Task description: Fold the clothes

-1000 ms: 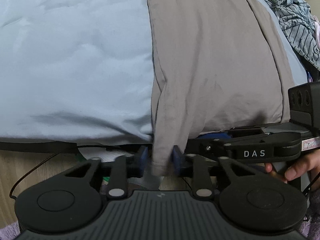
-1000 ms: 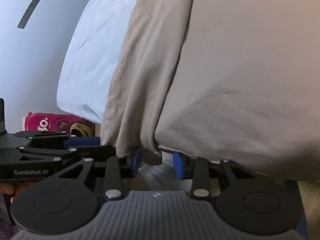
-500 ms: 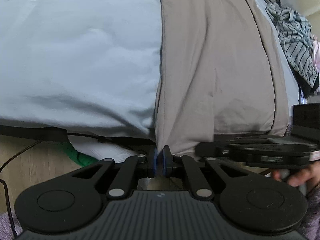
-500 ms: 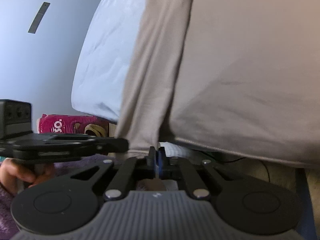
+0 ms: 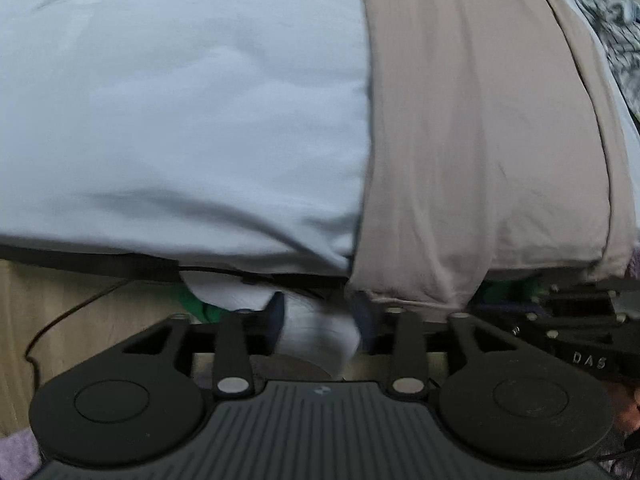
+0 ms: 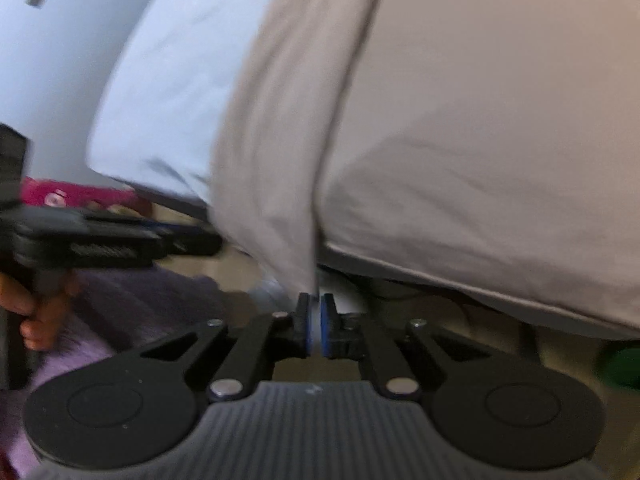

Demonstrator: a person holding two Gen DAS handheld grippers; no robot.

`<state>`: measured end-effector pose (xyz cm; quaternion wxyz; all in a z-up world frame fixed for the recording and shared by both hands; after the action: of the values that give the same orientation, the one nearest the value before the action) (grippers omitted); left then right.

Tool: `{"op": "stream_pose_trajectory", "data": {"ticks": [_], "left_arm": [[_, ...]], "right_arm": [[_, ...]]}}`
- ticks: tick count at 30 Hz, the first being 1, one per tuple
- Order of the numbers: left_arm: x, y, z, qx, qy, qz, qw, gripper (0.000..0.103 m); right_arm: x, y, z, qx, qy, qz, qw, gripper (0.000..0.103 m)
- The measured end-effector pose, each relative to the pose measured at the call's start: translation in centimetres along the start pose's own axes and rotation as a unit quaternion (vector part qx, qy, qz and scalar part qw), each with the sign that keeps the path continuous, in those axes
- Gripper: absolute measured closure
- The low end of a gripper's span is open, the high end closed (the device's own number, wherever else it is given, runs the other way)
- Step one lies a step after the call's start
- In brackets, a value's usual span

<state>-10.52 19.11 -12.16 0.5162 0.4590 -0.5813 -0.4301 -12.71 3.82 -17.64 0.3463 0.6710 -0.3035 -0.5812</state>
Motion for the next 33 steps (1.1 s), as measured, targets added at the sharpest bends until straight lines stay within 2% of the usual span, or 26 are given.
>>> {"op": "stream_pose_trajectory", "data": {"ticks": [3,8,10,14,17,18,19,20,21,27,33], "left_arm": [[0.3,0.9,0.0,0.028,-0.009,0.019,0.9994,0.060],[1.1,0.5,-0.5,0.039,-0.034,0.007,0.9986,0.060],[1.3,0.1,-0.7,0.044,-0.039,0.002,0.9983,0.060],[1.8,-1.0,-0.9,0.035,-0.051,-0.007,0.9980,0.070],[2.4,-1.3,-0.9,0.031,-0.067,0.005,0.9973,0.087],[2.6,-1.3,-0.9,0.033,-0.074,0.009,0.9967,0.096],[2.9,-1.2,-0.8,0.035,-0.080,0.013,0.9961,0.099],[3.1,-1.0,-0.8,0.039,-0.086,0.012,0.9955,0.099],[3.2,-0.7,-0.7,0.043,-0.090,0.010,0.9949,0.100],[4.6,1.4,0.2,0.079,-0.124,0.029,0.9887,0.100],[6.8,2.3,1.2,0.098,-0.168,0.030,0.9805,0.100]], "right_arm": [[0.3,-0.3,0.1,-0.004,-0.014,-0.001,1.000,0.093],[-0.7,0.4,-0.2,0.010,0.005,-0.003,1.000,0.092],[-0.3,2.6,-0.4,0.019,0.013,-0.008,1.000,0.092],[-0.2,4.8,-0.6,0.039,0.030,-0.010,0.999,0.092],[0.2,7.1,-0.6,0.056,0.043,-0.006,0.997,0.091],[0.0,7.3,-0.6,0.062,0.048,-0.003,0.997,0.089],[-0.2,7.5,-0.6,0.067,0.052,-0.001,0.996,0.082],[-0.4,7.7,-0.7,0.073,0.057,0.000,0.996,0.062],[-0.6,7.9,-0.7,0.080,0.060,-0.001,0.995,0.055],[-0.9,9.1,-1.4,0.101,0.071,0.017,0.992,0.054],[-1.6,9.1,-2.5,0.104,0.069,0.007,0.992,0.055]]}}
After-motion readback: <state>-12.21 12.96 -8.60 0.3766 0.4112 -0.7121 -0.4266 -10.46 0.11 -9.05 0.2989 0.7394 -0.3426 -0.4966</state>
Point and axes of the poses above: each gripper's, at about its wrist camera, not at the fingertips, and y roughly against the way its jaws point, x to its right, z to its underside, the point moved 2 cm from there along -y, roughly the way its jaws point
